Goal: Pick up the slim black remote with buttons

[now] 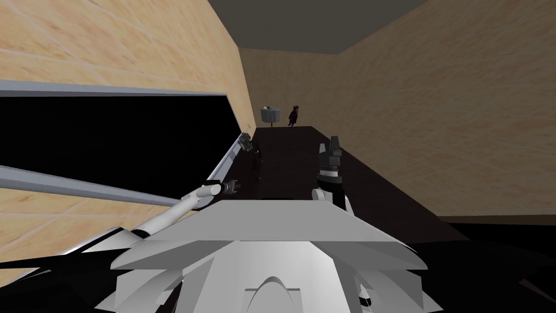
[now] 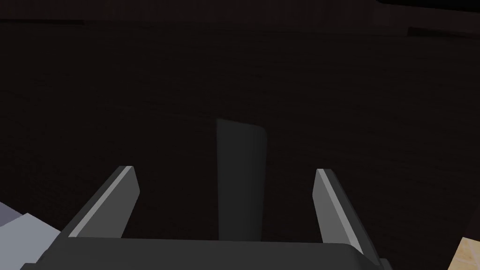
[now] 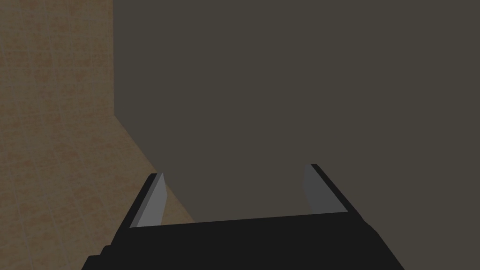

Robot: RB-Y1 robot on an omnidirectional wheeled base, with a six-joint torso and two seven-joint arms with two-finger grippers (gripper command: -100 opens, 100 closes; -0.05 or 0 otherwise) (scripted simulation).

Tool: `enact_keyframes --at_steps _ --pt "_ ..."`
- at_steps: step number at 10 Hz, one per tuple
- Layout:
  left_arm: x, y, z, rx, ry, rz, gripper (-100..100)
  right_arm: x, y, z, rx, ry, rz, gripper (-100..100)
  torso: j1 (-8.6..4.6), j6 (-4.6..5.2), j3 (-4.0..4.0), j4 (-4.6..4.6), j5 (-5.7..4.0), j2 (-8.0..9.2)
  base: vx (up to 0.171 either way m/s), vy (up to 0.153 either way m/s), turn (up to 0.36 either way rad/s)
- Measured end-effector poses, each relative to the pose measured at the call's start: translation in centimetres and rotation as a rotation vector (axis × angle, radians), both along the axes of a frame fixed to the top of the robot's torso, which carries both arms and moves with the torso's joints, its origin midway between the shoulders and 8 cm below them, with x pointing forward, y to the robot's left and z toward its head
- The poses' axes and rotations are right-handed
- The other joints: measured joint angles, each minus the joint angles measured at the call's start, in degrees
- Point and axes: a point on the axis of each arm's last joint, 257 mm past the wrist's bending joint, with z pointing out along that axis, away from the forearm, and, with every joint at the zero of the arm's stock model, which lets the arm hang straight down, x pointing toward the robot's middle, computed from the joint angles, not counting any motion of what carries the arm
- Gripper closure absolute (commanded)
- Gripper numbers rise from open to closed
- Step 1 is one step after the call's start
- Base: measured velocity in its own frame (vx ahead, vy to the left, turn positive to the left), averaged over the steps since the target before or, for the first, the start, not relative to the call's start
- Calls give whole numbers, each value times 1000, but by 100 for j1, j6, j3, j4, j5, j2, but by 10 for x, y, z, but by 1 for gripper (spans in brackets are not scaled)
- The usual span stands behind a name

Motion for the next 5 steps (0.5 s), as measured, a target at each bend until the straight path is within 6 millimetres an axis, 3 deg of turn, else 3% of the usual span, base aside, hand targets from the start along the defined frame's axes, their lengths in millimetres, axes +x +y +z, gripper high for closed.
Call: enact_keyframes --at_steps 5 --pt "-51 35 -18 37 186 -4 -100 0 0 0 0 0 0 0 -3 -2 3 0 0 7 99 -12 -54"
